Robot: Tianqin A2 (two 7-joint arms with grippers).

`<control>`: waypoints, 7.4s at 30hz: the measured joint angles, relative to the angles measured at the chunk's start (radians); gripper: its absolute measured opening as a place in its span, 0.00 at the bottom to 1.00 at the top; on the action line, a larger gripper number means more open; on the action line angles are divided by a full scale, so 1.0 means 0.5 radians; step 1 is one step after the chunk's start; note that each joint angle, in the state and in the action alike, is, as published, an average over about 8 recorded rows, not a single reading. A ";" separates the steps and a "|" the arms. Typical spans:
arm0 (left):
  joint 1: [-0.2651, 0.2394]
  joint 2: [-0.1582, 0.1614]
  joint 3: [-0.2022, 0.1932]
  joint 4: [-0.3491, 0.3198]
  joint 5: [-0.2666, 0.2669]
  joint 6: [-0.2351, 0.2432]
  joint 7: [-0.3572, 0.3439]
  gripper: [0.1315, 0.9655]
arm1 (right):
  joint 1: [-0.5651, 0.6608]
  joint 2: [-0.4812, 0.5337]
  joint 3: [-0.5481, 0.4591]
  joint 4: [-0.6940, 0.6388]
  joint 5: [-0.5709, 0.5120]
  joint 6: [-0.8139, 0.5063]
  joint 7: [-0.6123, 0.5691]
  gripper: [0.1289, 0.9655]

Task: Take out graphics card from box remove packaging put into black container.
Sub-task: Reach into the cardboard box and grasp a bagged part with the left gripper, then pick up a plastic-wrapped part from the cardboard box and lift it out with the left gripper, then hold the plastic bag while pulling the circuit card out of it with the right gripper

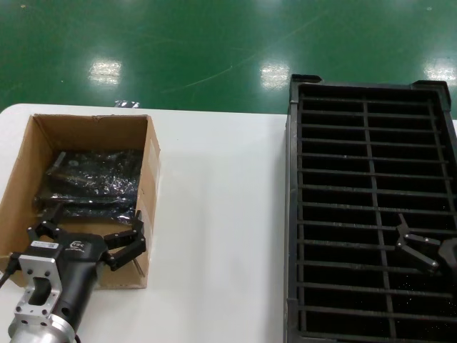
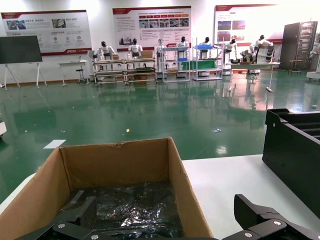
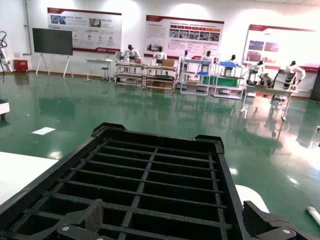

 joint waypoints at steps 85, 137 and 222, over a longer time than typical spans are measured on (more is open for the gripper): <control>-1.918 -0.251 0.576 2.311 0.606 0.647 2.396 0.61 | 0.000 0.000 0.000 0.000 0.000 0.000 0.000 1.00; -1.290 -0.647 0.438 0.936 1.606 0.666 1.008 0.01 | 0.000 0.000 0.000 0.000 0.000 0.000 0.000 1.00; -0.177 -0.917 0.041 -0.692 1.559 0.909 0.713 0.01 | 0.468 0.002 -0.812 0.096 -0.559 -0.330 0.473 0.56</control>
